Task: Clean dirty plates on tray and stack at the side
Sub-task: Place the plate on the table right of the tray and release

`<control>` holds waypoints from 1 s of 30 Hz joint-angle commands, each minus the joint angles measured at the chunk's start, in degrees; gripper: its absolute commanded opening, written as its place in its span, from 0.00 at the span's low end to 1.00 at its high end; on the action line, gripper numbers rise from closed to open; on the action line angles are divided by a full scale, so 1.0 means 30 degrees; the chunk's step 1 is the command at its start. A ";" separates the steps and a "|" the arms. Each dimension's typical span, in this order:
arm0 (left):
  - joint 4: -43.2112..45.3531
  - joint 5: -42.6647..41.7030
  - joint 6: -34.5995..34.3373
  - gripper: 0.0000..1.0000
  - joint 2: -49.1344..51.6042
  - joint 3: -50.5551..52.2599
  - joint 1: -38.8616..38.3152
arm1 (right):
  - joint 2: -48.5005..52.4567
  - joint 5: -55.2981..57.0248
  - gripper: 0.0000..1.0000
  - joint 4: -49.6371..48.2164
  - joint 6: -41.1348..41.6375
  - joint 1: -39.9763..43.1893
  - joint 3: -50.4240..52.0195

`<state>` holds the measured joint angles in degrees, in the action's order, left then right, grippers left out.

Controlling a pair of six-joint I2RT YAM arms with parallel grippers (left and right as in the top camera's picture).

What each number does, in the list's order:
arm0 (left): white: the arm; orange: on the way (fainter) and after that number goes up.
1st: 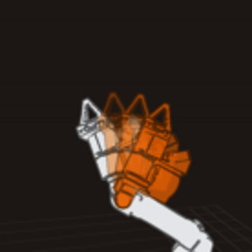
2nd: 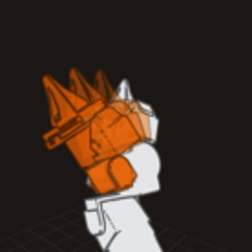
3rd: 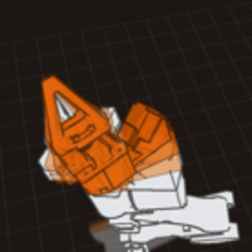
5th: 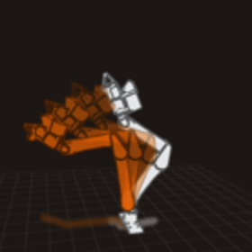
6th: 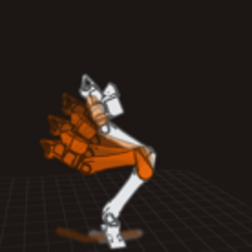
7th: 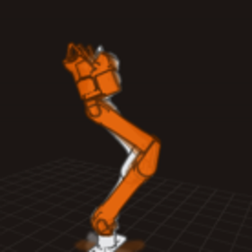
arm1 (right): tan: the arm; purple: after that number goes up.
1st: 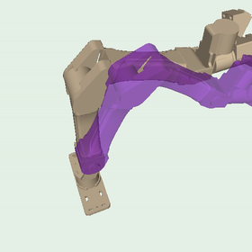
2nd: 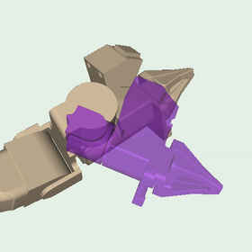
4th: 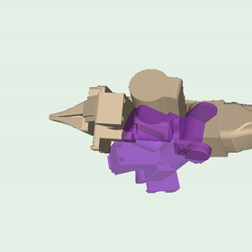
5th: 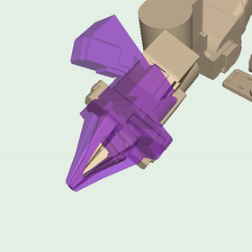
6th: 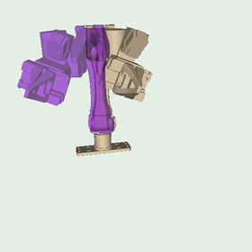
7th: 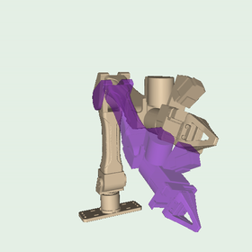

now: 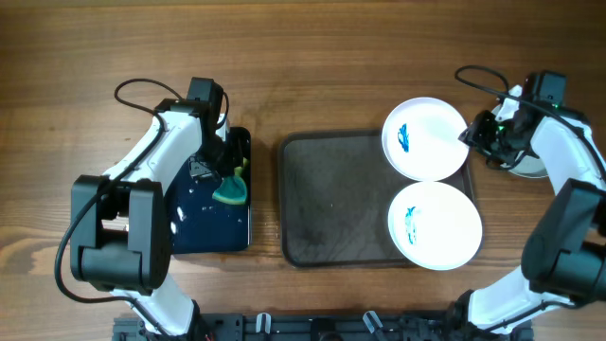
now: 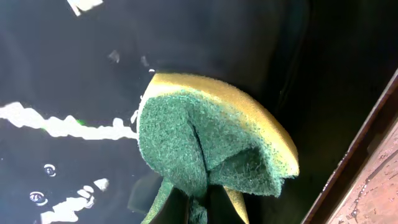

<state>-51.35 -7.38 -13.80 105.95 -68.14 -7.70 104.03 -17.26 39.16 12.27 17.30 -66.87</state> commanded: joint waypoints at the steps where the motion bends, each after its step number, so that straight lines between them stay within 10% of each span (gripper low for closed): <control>1: 0.0109 -0.0386 0.0022 0.04 -0.0313 0.0000 0.0087 | 0.1486 -0.1727 0.31 -0.0342 -0.0087 -0.0036 0.0000; 14: 0.0117 -0.0393 0.0029 0.04 -0.0313 0.0000 0.0087 | 0.2718 -0.1683 0.22 -0.1341 0.0015 -0.1450 0.0015; 17: 0.0117 -0.0714 0.0029 0.04 -0.0313 0.0000 0.0087 | 0.2798 -0.1406 0.05 -0.1603 0.0481 -0.1712 0.0015; 30: 0.0117 -0.1158 0.0029 0.04 -0.0313 0.0000 0.0087 | 0.1479 -0.0670 0.04 -0.0743 -0.3118 -0.6783 -0.0029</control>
<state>-51.13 -8.86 -13.80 105.95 -68.14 -7.70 110.26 -22.50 36.38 6.90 2.39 -66.89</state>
